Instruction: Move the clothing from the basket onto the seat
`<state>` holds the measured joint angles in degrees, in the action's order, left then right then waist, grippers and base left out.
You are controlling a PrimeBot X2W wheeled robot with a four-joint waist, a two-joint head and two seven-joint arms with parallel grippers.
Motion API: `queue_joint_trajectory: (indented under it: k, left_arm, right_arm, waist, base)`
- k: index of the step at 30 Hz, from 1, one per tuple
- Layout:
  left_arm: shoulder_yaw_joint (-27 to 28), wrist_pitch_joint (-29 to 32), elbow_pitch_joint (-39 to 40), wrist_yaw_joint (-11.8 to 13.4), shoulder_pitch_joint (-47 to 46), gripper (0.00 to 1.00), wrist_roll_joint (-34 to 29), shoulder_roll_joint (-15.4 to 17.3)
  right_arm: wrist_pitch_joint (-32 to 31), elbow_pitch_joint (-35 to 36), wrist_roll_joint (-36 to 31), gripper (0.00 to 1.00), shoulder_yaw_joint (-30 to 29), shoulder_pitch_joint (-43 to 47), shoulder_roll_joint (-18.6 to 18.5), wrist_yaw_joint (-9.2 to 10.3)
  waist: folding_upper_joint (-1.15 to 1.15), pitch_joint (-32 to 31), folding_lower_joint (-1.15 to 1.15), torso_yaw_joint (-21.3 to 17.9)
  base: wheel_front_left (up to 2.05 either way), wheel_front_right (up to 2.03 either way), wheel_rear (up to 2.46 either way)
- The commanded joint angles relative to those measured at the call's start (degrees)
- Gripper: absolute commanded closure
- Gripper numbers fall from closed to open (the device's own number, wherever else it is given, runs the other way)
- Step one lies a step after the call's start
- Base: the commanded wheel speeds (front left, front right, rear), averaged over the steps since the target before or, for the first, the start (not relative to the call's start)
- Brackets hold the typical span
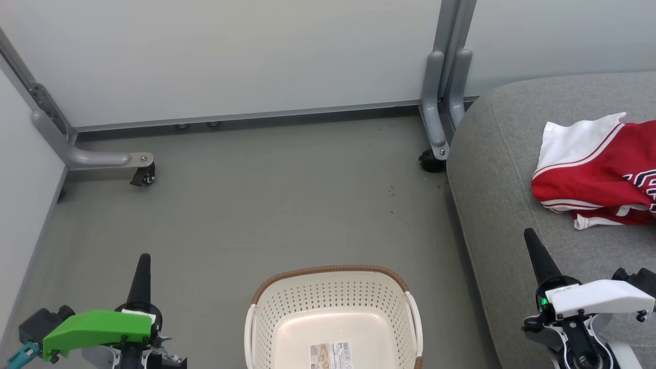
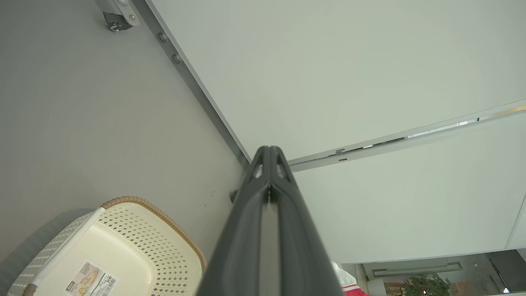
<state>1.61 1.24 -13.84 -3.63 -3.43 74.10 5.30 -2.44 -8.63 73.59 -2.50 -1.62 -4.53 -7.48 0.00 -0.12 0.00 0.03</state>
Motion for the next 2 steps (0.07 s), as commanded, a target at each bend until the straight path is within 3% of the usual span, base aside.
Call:
queue_joint_trajectory:
  k: [1,2]
  left_arm:
    - [0.51,0.33,0.22,-0.66,-1.68,1.00,1.18,-0.01]
    - [0.67,0.53,0.21,-0.76,-1.69,1.00,1.71,-0.06]
  right_arm:
    - [-0.17,-0.06,1.45,1.00,-0.20,-1.47,-0.39,-0.02]
    - [-0.24,-0.21,2.01,1.00,-0.24,-1.55,-0.39,-0.02]
  waist:
    - [0.00,0.01,0.00,0.00]
    - [0.00,0.02,0.00,0.00]
  base:
    - [0.00,0.00,0.00]
    - [0.00,0.00,0.00]
